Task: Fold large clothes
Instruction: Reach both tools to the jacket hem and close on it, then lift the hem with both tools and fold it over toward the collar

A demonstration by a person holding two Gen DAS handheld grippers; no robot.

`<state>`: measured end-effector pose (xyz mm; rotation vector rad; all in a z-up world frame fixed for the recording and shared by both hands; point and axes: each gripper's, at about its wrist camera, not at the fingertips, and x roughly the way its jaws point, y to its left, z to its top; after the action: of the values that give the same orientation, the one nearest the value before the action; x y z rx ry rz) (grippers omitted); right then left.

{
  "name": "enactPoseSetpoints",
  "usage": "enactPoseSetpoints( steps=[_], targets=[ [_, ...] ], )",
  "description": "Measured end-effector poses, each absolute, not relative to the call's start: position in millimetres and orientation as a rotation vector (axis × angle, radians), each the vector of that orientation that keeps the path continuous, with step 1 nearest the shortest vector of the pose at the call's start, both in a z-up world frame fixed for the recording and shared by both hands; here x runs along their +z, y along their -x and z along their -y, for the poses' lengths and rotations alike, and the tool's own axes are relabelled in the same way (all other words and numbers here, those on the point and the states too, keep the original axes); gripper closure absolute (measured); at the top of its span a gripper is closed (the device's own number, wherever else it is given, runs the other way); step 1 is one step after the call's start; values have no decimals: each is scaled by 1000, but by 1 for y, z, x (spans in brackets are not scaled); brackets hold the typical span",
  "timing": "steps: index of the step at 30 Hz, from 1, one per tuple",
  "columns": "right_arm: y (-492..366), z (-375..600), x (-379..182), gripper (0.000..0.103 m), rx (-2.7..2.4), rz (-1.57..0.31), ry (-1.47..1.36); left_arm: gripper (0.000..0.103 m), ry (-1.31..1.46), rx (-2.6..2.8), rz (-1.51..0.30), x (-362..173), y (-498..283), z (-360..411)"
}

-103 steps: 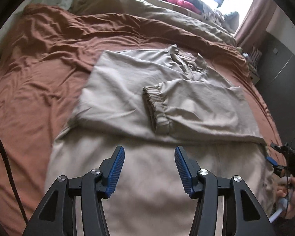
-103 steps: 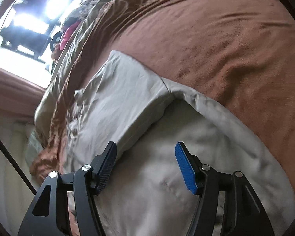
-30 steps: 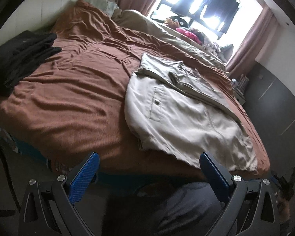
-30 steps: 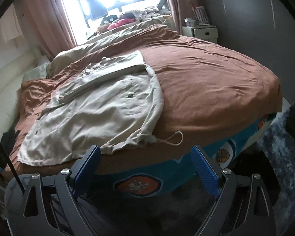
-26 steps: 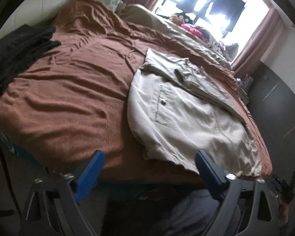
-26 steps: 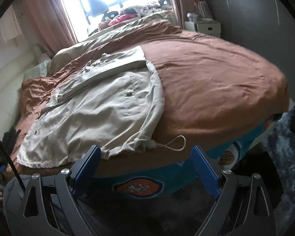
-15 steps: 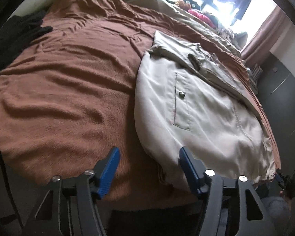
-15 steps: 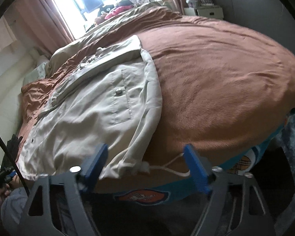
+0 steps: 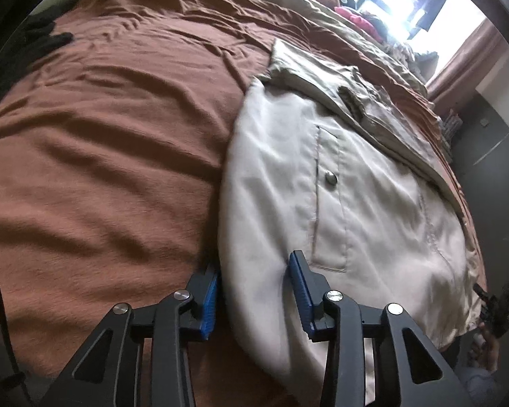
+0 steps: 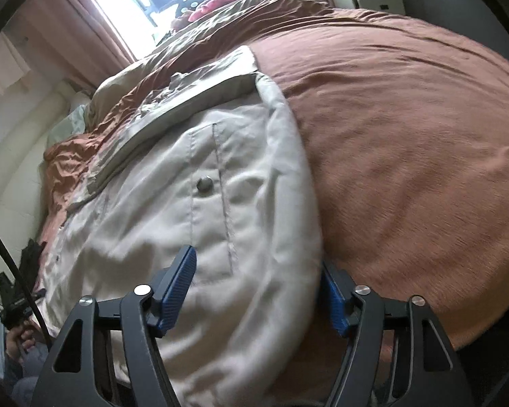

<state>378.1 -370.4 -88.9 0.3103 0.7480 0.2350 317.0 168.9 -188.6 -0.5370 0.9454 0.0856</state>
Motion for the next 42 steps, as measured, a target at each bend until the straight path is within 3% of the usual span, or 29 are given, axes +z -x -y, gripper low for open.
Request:
enactPoseSetpoints(
  steps=[7,9,12,14,16,29,42],
  targets=[
    [-365,366,-97,53,308,-773,-370,70,634,-6,-929,-194,-305,-160],
    [-361,370,-100,58,329,-778,-390,77,653,-31,-931,-194,-301,-157],
    [-352,378,-105,77,351,-785,-437,88,689,-41,-928,-193,-296,-159],
    [-352,383,-106,95,332,-799,-449,92,693,-31,-917,-189,-293,-160],
    [-348,391,-102,99,329,-788,-482,93,691,1,-903,-180,-289,-159],
    [-285,389,-37,102,383,-632,-461,96,670,-9,-765,-108,-251,-162],
    [-185,406,-3,102,466,-522,-449,97,659,-50,-661,-38,-162,-172]
  ],
)
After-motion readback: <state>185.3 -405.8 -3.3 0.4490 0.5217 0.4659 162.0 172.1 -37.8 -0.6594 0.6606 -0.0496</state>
